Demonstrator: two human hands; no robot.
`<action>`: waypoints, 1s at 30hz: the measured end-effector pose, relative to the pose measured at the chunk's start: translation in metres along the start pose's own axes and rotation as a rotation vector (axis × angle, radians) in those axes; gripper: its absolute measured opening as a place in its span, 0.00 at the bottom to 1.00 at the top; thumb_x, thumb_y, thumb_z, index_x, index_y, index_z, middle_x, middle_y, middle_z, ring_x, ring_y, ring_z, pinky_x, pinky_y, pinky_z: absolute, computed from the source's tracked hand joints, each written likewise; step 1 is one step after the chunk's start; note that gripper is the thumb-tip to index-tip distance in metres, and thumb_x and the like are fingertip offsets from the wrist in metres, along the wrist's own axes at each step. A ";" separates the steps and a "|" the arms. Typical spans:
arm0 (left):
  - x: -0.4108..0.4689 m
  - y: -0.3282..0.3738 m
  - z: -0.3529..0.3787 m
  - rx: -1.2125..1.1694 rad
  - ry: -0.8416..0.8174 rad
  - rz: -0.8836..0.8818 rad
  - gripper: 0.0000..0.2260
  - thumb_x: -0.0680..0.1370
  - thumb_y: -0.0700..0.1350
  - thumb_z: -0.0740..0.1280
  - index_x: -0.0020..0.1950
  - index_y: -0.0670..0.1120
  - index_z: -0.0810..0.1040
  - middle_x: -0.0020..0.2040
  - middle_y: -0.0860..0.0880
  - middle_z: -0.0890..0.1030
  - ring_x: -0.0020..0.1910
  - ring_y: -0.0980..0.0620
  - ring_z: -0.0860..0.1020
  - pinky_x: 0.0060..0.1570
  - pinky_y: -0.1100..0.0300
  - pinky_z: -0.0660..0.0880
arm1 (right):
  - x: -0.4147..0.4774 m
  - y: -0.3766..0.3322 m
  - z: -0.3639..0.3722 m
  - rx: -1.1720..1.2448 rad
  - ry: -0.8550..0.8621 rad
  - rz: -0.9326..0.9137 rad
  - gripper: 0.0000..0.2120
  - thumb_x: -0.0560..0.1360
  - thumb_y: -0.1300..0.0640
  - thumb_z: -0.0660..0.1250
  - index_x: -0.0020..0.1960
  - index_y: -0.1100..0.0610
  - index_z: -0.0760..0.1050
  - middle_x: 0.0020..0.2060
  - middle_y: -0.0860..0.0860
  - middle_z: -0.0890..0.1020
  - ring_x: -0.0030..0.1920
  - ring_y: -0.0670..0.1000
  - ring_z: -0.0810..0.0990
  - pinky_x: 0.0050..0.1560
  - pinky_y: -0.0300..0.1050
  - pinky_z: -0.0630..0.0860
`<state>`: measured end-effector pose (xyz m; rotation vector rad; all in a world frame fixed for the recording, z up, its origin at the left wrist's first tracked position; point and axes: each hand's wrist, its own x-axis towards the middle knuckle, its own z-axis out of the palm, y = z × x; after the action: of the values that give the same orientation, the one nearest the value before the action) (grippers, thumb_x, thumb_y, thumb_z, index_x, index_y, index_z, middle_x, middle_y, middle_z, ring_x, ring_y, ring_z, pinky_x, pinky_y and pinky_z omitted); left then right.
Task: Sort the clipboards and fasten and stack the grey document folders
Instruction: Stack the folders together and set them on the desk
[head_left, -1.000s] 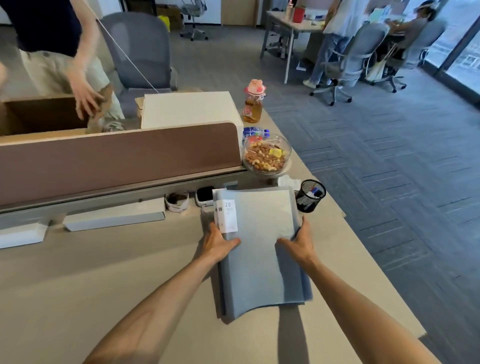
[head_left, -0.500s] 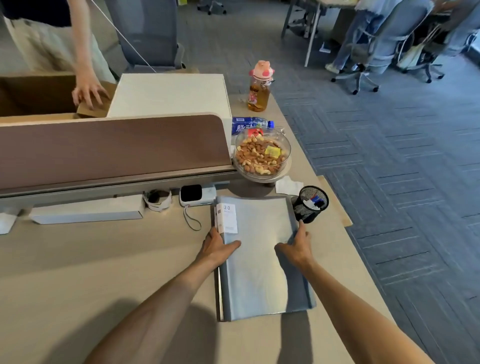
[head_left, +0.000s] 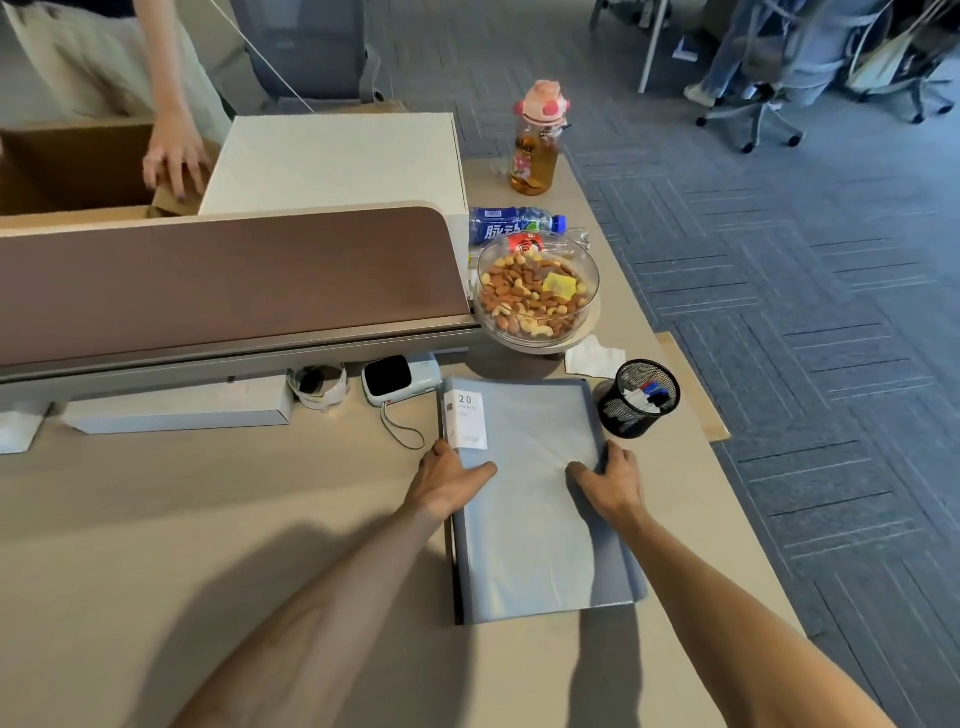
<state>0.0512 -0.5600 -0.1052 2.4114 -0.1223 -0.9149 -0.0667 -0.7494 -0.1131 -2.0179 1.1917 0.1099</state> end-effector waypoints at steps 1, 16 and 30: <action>0.000 0.002 0.001 0.003 -0.001 0.003 0.37 0.69 0.61 0.67 0.72 0.43 0.62 0.67 0.44 0.71 0.65 0.43 0.71 0.61 0.50 0.72 | -0.001 0.001 -0.001 -0.005 0.003 0.003 0.24 0.69 0.48 0.68 0.59 0.59 0.70 0.57 0.58 0.71 0.57 0.60 0.72 0.60 0.52 0.72; -0.004 0.012 0.008 0.017 -0.006 -0.003 0.39 0.70 0.61 0.65 0.73 0.48 0.52 0.70 0.42 0.68 0.66 0.40 0.70 0.62 0.49 0.70 | 0.007 0.010 -0.005 -0.037 0.059 -0.009 0.14 0.71 0.51 0.65 0.46 0.63 0.71 0.49 0.61 0.75 0.52 0.62 0.72 0.54 0.52 0.71; -0.001 0.021 0.010 0.075 0.043 -0.016 0.36 0.78 0.59 0.55 0.78 0.44 0.45 0.75 0.42 0.61 0.71 0.41 0.66 0.67 0.46 0.67 | 0.001 0.008 -0.011 0.039 0.048 -0.092 0.20 0.73 0.57 0.65 0.63 0.64 0.72 0.59 0.63 0.78 0.58 0.63 0.74 0.60 0.54 0.70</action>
<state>0.0459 -0.5816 -0.0997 2.5026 -0.1231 -0.8798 -0.0756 -0.7593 -0.1100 -2.0479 1.1205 -0.0074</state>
